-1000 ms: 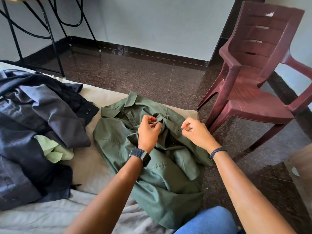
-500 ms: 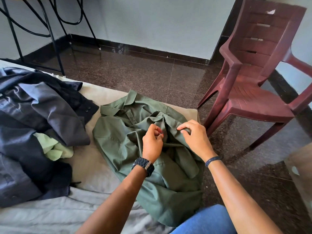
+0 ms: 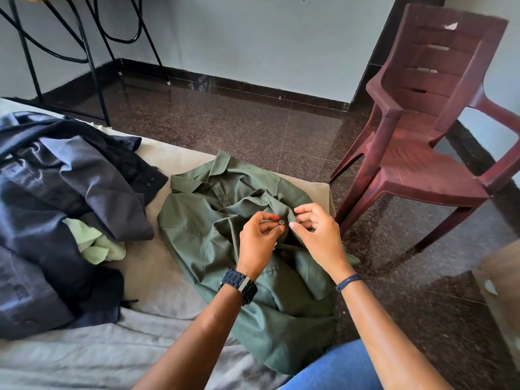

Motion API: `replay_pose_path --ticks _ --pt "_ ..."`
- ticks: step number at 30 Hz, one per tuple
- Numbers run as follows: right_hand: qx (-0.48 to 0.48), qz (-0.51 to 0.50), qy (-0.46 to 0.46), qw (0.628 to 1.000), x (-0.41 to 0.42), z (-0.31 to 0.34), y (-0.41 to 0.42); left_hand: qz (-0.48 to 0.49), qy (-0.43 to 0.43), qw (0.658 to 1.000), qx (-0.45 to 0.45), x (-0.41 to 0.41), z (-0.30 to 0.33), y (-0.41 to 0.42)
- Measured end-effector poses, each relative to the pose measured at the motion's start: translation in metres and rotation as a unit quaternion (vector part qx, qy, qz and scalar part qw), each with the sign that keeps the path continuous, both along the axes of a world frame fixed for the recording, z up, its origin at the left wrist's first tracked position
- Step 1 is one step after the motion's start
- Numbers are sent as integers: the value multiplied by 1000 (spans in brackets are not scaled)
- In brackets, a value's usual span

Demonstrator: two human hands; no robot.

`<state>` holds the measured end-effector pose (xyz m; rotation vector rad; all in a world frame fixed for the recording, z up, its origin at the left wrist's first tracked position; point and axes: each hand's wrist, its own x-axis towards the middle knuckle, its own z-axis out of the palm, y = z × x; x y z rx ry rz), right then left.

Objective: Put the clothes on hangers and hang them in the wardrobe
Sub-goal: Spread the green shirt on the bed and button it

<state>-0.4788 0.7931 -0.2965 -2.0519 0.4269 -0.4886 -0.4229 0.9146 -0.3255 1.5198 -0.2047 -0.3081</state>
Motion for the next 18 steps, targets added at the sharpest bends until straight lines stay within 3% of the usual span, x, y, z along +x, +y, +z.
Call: replay_pose_path --ticks 6,18 --pt "41 18 6 999 -3 5 0 -8 0 1000 -3 -3 4 1" --pt "40 22 41 998 -4 6 6 4 147 982 -115 -9 4 -2"
